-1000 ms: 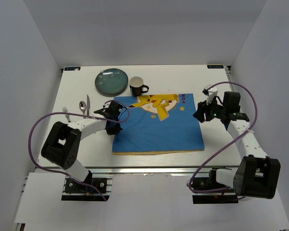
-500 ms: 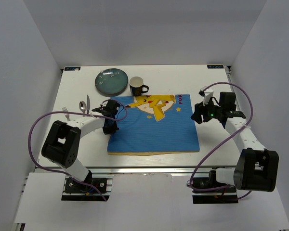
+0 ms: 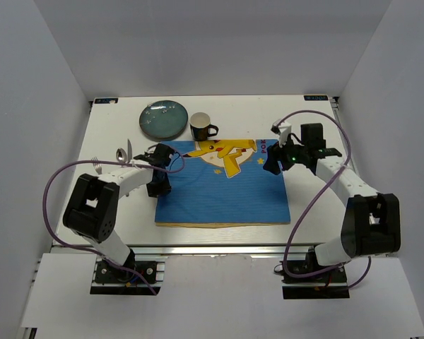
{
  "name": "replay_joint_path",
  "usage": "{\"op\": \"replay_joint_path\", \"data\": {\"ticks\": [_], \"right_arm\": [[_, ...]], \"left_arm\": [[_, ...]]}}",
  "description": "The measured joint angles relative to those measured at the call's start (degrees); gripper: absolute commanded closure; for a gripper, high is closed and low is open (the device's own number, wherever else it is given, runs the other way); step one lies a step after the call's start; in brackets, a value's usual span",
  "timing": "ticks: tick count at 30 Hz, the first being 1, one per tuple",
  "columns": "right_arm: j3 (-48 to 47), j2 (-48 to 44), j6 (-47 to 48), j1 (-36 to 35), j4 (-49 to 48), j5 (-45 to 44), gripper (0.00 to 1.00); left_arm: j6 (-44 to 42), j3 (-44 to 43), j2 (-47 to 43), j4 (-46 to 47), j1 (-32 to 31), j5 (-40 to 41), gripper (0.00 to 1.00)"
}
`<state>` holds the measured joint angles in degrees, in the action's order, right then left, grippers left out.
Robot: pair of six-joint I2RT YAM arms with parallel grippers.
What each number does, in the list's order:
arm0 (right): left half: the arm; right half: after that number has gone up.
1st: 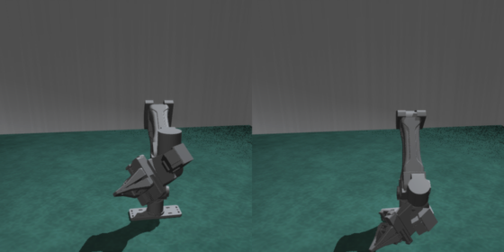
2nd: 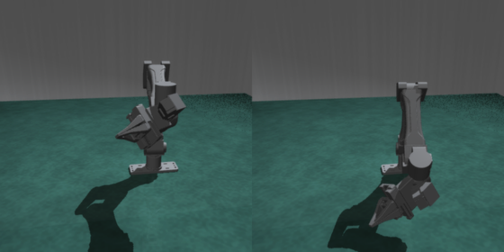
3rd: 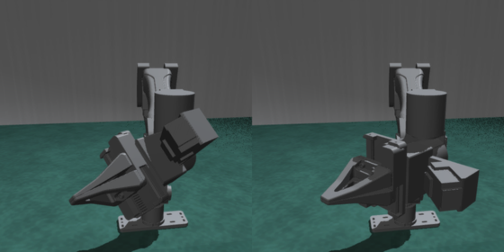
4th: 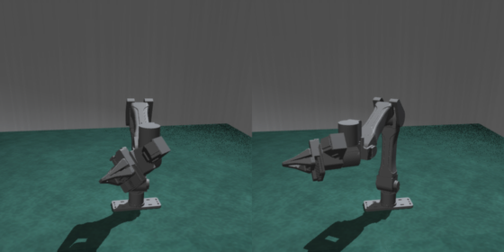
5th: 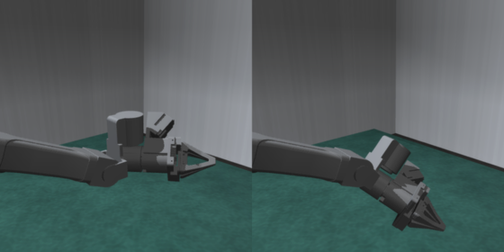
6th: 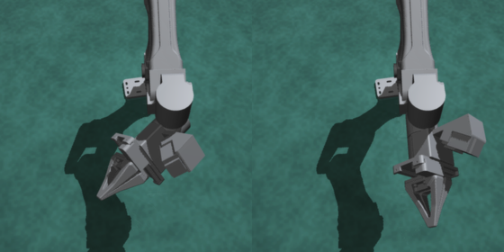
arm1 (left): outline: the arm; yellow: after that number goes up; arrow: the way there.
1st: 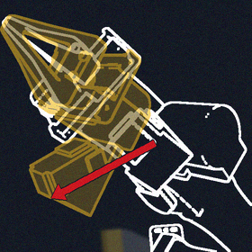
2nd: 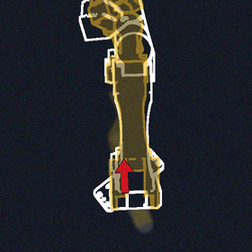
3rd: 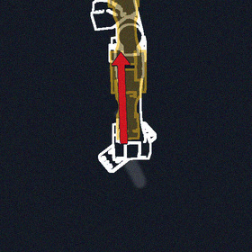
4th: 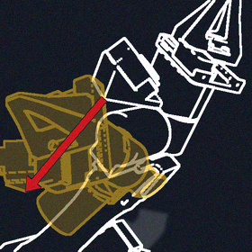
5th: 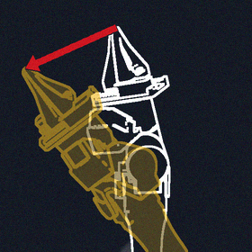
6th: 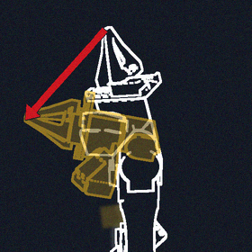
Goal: Set the dinner table for one person
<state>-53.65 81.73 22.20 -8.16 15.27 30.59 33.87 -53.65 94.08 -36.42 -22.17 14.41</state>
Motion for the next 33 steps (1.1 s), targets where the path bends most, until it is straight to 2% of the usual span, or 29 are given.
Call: {"op": "replay_joint_path", "data": {"ticks": [2,4,6,8,9,10,12,13,14,15,21,25,31,33], "right_arm": [[-2.58,1.97,-0.70,-1.36,-0.07,-0.20,0.29],[-5.99,4.74,-2.25,-3.10,-0.46,-0.57,0.23],[-10.08,8.07,-4.17,-4.94,-1.16,-1.03,0.15],[-15.21,12.22,-6.21,-6.99,-2.16,-1.57,0.14],[-17.81,14.45,-6.97,-7.98,-3.13,-1.90,0.12],[-20.17,16.44,-7.61,-8.83,-3.63,-2.08,0.12],[-25.77,20.94,-8.52,-10.71,-4.35,-2.51,0.12],[-28.59,23.52,-8.79,-11.58,-4.83,-2.67,0.12],[-31.69,26.08,-8.96,-12.33,-4.76,-2.78,0.13],[-34.95,28.87,-9.01,-12.98,-4.63,-2.84,0.13],[-51.78,44.35,-7.87,-15.02,-2.25,-2.97,0.15],[-56.85,49.22,-6.08,-15.15,0.92,-2.36,0.16],[-59.56,51.15,-2.25,-16.20,2.69,-0.92,0.20],[-60.72,51.84,-0.76,-17.25,2.75,-0.55,0.24]], "left_arm": [[0.26,-0.07,-0.48,-1.20,0.31,0.39,0.34],[0.57,-0.07,-1.31,-2.36,0.66,-0.02,0.24],[1.11,-0.11,-3.32,-3.82,0.70,-0.31,0.16],[1.77,-0.44,-6.67,-5.44,0.70,-0.44,0.16],[2.01,-0.92,-8.85,-6.25,0.70,-0.42,0.17],[2.21,-1.60,-11.15,-6.91,0.70,-0.39,0.24],[2.89,-2.91,-15.56,-6.78,0.70,-0.50,0.59],[3.19,-3.32,-17.81,-6.16,0.72,-0.76,0.81],[3.41,-3.43,-19.82,-5.40,0.76,-1.31,0.84],[3.21,-3.45,-21.79,-4.48,0.79,-1.92,0.85],[6.14,-0.94,-27.93,2.91,1.07,-5.73,0.70],[7.61,0.63,-27.76,4.35,1.09,-6.51,0.65],[7.54,0.68,-26.77,4.83,1.81,-6.73,0.58],[7.54,0.68,-25.90,4.85,2.16,-6.78,0.56]]}}
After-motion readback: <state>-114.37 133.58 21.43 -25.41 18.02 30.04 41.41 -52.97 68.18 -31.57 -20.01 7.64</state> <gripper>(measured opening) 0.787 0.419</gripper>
